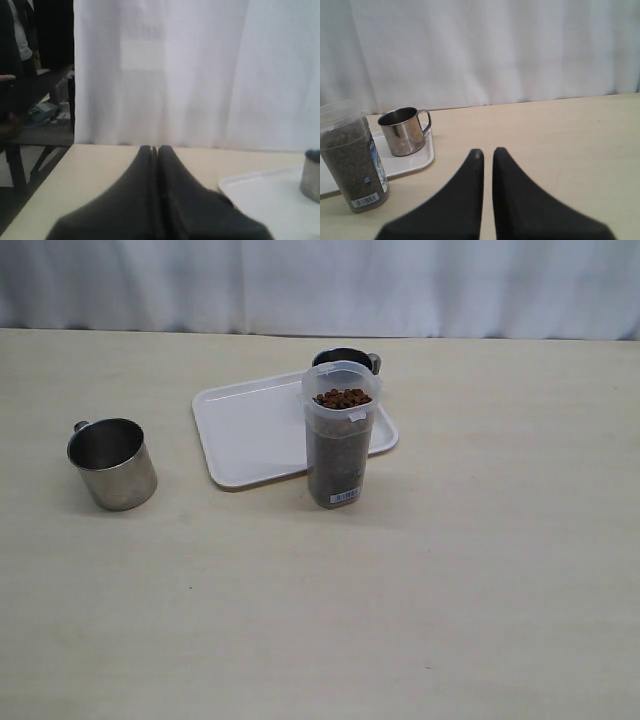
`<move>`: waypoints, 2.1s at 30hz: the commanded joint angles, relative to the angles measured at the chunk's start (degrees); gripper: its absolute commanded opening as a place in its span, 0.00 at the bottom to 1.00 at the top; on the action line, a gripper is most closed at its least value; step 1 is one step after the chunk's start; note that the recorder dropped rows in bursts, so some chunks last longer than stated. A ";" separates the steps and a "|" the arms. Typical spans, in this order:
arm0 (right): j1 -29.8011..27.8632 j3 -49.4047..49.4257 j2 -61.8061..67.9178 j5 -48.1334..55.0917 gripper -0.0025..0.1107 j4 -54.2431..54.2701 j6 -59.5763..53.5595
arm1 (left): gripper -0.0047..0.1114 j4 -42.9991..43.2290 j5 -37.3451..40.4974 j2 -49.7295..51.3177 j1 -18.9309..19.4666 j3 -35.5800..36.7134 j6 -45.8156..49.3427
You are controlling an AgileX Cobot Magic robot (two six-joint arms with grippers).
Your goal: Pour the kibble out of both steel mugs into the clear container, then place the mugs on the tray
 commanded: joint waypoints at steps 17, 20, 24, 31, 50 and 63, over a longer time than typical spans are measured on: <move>0.20 0.24 -0.16 0.32 0.07 0.19 0.16 | 0.04 -1.60 -4.61 21.74 -2.71 0.19 -8.16; 0.20 0.24 -0.16 0.32 0.07 0.19 0.16 | 0.04 -1.60 -9.93 31.79 -5.51 0.19 -8.16; 0.20 0.24 -0.16 0.32 0.07 0.19 0.16 | 0.04 0.42 -18.28 45.37 -9.75 0.19 -8.32; 0.20 0.24 -0.16 0.32 0.07 0.19 0.16 | 0.04 18.06 -32.93 70.95 -12.74 -2.04 -9.88; 0.20 0.24 -0.16 0.32 0.07 0.19 0.16 | 0.61 16.27 -71.64 106.79 -12.74 -5.01 1.05; 0.20 0.24 -0.16 0.32 0.07 0.19 0.16 | 0.67 20.32 -67.20 106.79 -12.63 -13.64 -2.17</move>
